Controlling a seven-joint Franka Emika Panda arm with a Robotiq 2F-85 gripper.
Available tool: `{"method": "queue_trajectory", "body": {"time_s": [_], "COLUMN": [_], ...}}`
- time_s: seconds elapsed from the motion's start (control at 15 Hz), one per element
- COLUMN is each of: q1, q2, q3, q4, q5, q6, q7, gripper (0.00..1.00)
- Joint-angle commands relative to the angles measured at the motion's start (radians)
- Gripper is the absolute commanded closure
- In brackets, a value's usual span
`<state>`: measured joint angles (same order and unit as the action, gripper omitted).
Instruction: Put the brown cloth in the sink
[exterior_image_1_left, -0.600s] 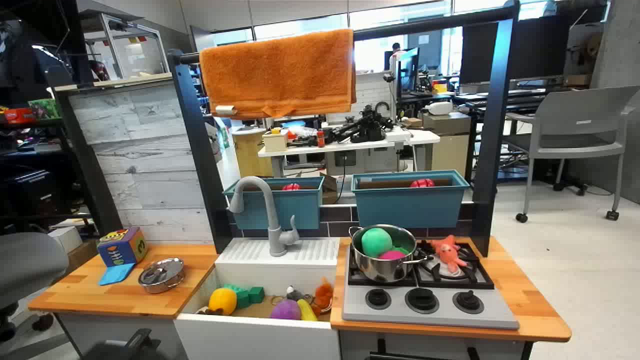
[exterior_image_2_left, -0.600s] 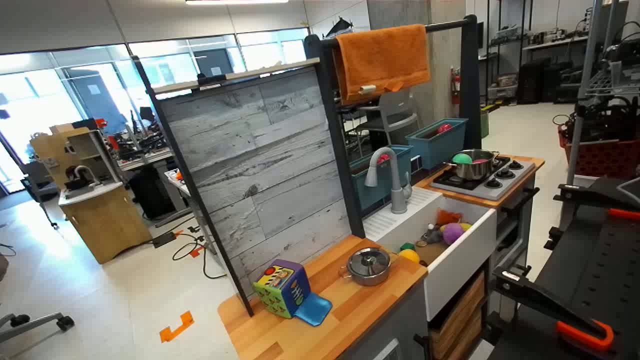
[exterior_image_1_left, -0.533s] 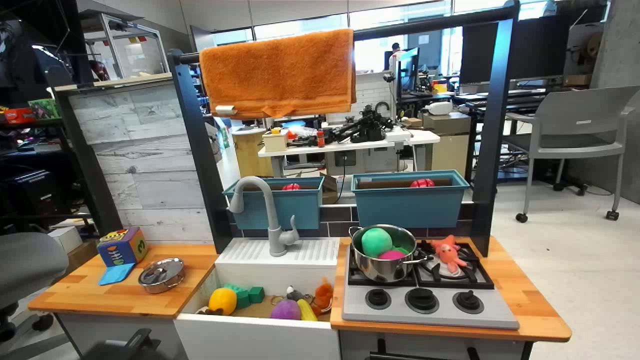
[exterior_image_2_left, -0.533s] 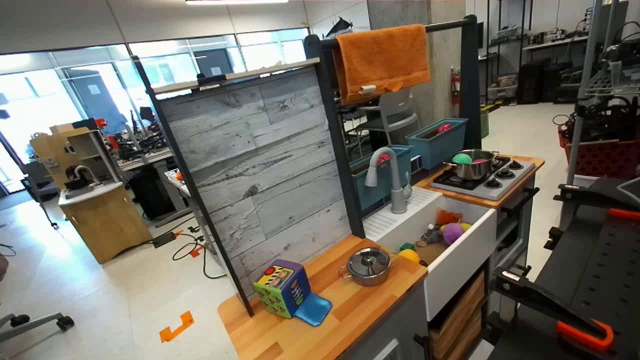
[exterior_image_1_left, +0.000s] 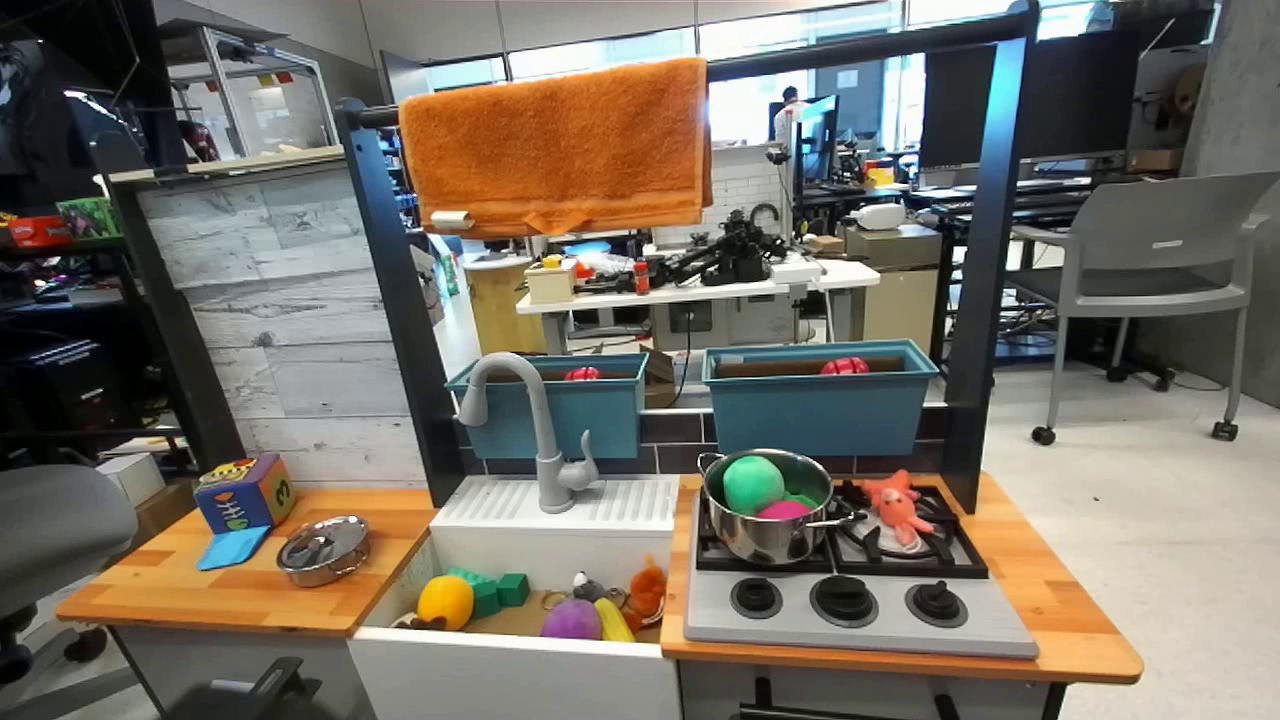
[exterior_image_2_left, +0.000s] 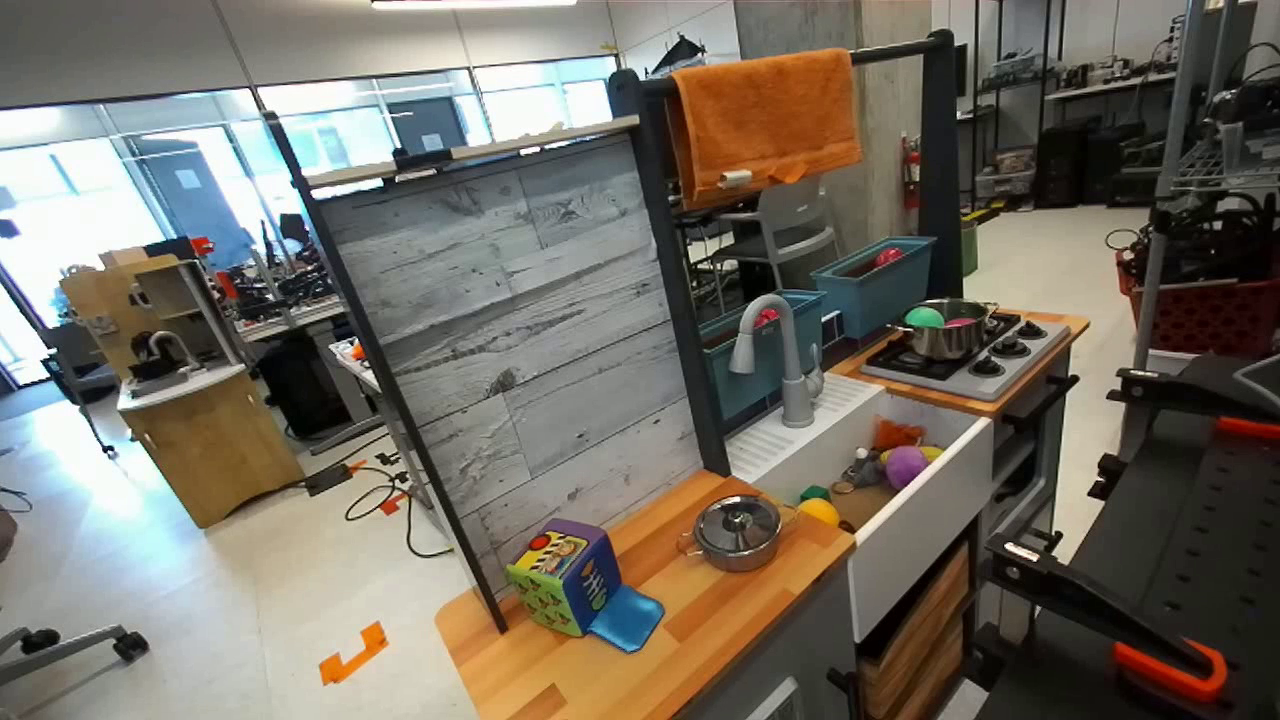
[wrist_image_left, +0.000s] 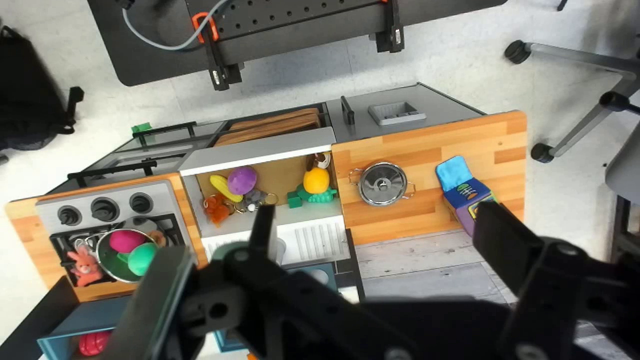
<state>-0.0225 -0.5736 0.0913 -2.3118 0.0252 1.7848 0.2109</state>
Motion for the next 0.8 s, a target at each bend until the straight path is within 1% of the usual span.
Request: {"method": "queue_trajectory", "body": {"time_s": [0.0,0.33,0.53,0.73], "q1": [0.006,0.006,0.005,-0.011], "q2": [0.001,0.001,0.002,0.053], "q3": [-0.005,-0.005,-0.011,-0.017], "q4": [0.002,0.002,-0.032,-0.049], "q5": [-0.003,-0.003,0.045,0.087], "q6": [-0.002,-0.002,0.125,0.289], "q7": [0.002,0.002,0.036,0.097], "gripper": [0.0,0.0,0.0,0.0]}}
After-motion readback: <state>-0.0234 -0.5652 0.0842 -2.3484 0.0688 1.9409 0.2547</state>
